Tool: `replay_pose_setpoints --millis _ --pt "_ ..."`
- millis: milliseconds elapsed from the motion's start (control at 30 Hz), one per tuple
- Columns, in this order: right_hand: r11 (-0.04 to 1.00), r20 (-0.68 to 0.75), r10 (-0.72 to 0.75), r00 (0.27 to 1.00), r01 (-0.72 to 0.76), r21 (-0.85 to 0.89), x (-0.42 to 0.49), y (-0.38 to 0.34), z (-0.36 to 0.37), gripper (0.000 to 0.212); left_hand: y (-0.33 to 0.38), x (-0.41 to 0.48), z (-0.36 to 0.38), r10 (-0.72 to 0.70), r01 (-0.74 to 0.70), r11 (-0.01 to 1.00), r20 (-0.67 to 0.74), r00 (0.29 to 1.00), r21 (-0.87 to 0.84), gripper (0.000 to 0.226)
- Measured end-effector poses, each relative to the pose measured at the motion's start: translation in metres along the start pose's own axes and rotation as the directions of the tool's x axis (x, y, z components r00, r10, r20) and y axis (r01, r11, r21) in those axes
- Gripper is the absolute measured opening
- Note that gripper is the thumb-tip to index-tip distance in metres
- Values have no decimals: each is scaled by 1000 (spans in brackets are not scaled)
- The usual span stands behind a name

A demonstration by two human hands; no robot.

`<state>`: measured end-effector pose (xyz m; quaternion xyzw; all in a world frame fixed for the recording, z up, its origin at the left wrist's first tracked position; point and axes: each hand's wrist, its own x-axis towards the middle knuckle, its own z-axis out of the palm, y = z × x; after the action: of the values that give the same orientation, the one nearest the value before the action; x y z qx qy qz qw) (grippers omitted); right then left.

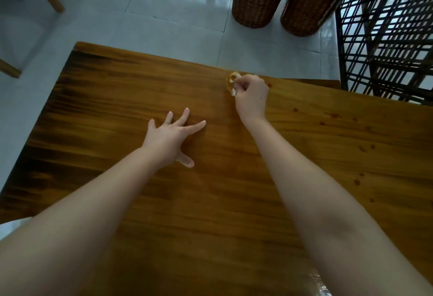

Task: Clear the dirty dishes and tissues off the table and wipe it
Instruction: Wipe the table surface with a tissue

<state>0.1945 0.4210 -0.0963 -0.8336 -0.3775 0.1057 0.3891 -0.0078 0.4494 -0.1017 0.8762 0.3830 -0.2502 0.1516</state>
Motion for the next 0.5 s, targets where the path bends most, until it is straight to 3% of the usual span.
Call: replay_pose_setpoints --millis 167,500 --pt "994 84 2 996 7 -106 17 3 25 19 -1 -1 0 -1 1 1000 3 1000 0 116" --pt "990 11 65 998 -63 -124 21 20 8 19 0 -1 0 -8 8 1000 9 1000 -12 117"
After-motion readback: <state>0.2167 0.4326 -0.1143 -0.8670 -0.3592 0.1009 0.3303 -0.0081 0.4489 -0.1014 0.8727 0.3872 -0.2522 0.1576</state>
